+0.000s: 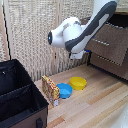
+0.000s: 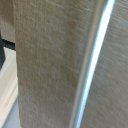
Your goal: Locate and clasp the grip of the topmost drawer. Steadily and circumspectly yank the drawer open. Discover and seize the nutrition bar using your clamp. Deposit the nutrition bar in the accessible drawer. Unclench the nutrition bar.
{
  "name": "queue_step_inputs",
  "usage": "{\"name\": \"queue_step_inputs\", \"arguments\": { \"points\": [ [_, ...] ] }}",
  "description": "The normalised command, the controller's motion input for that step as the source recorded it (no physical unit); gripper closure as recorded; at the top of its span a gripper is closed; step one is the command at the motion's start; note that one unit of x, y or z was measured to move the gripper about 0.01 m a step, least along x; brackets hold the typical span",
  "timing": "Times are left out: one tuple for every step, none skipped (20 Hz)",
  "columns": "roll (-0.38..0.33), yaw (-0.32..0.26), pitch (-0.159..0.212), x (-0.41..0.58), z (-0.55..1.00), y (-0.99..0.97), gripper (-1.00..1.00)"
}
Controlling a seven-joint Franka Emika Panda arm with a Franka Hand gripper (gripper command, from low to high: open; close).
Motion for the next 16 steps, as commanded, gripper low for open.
{"name": "queue_step_inputs", "arguments": {
  "points": [
    [0.025,-0.103,0.0,0.309,0.51,0.54,-1.0],
    [0.147,-0.139,0.0,0.343,0.5,0.45,-1.0],
    [0.225,-0.151,0.005,0.271,0.35,0.4,-1.0],
    [0.289,-0.175,0.047,0.191,0.18,0.32,-1.0],
    [0.313,-0.189,0.074,0.114,0.11,0.27,-1.0],
    [0.331,-0.191,0.095,0.071,0.05,0.25,-1.0],
    [0.342,-0.194,0.108,0.06,0.01,0.23,-1.0],
    [0.345,-0.196,0.11,0.063,0.0,0.22,-1.0],
    [0.343,-0.204,0.099,0.066,0.01,0.22,-1.0],
    [0.344,-0.211,0.087,0.071,0.02,0.2,-1.0],
    [0.346,-0.224,0.063,0.077,0.03,0.17,-1.0],
    [0.355,-0.234,0.035,0.097,0.0,0.14,-1.0],
    [0.358,-0.229,0.033,0.111,0.0,0.14,-1.0],
    [0.361,-0.224,0.033,0.131,0.0,0.15,-1.0],
    [0.362,-0.223,0.032,0.131,0.0,0.15,-1.0],
    [0.364,-0.22,0.032,0.137,0.0,0.15,-1.0]
  ]
}}
